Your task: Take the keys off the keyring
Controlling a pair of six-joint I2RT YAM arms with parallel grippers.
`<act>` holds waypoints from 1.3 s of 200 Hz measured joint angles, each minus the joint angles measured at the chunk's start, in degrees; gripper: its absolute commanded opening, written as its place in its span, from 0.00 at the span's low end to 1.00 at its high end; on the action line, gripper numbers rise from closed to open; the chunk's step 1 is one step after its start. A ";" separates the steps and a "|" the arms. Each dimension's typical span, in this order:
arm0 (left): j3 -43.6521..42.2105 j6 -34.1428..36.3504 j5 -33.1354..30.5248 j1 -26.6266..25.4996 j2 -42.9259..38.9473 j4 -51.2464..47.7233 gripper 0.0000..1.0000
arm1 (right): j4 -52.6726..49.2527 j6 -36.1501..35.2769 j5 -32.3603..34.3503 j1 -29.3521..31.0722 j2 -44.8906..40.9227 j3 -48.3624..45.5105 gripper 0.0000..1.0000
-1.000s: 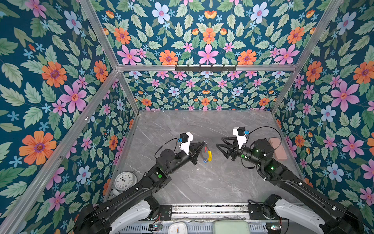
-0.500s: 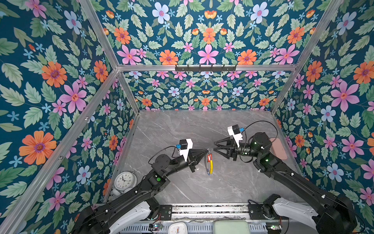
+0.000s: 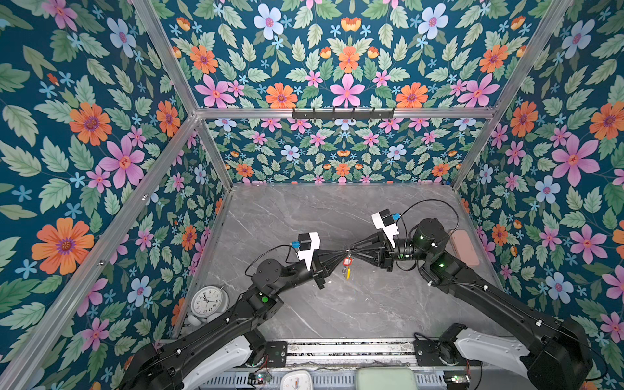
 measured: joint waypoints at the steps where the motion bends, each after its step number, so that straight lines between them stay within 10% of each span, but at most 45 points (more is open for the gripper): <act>1: -0.04 0.00 -0.02 0.00 0.00 0.02 0.00 | 0.00 0.00 0.00 0.02 0.00 0.00 0.22; 101: -0.33 -0.94 -1.60 0.04 0.66 0.87 0.00 | -2.21 -0.50 1.22 0.37 -0.22 0.28 0.00; 155: 0.61 -1.49 -1.62 0.42 -1.29 -2.08 0.37 | -16.39 -7.04 2.73 0.48 -1.75 5.60 0.00; 260: 7.17 -2.10 10.97 3.02 2.27 -15.85 0.27 | -47.17 -24.06 7.04 0.63 1.84 19.30 0.00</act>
